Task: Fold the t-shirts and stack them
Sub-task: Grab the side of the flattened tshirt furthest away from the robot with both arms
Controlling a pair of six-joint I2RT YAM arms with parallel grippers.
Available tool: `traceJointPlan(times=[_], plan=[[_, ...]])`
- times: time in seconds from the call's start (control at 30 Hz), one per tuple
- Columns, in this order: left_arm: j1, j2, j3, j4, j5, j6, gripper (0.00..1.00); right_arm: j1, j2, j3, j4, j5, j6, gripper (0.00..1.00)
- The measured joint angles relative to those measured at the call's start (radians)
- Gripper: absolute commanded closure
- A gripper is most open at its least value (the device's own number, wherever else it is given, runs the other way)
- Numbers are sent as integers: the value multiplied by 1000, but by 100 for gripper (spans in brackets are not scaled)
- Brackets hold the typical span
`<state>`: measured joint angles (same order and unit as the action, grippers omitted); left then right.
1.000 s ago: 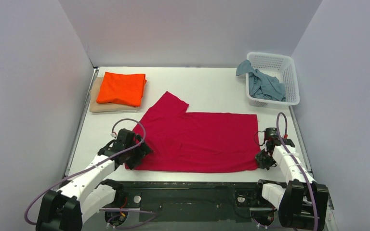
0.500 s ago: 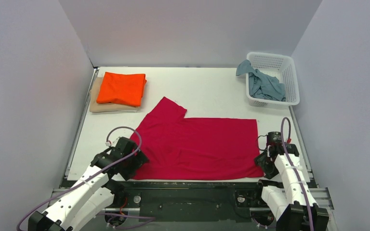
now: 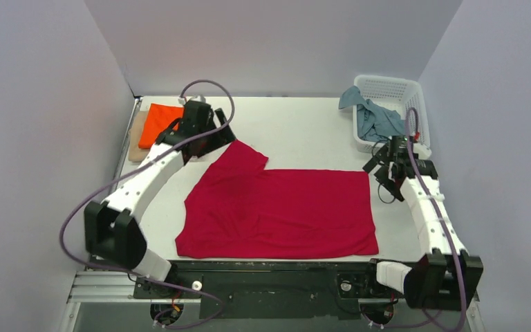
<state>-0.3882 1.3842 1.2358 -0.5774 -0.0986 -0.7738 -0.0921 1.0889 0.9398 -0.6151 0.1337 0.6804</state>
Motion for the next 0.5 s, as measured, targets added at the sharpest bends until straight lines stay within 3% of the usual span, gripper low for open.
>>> traceJointPlan(times=[0.13, 0.3, 0.5], plan=[[23, 313, 267, 31, -3, 134, 7, 64, 206, 59, 111, 19, -49, 3], [37, 686, 608, 21, -6, 298, 10, 72, 330, 91, 178, 36, -63, 3], [44, 1070, 1014, -97, -5, 410, 24, 71, 393, 108, 213, 66, -69, 4]])
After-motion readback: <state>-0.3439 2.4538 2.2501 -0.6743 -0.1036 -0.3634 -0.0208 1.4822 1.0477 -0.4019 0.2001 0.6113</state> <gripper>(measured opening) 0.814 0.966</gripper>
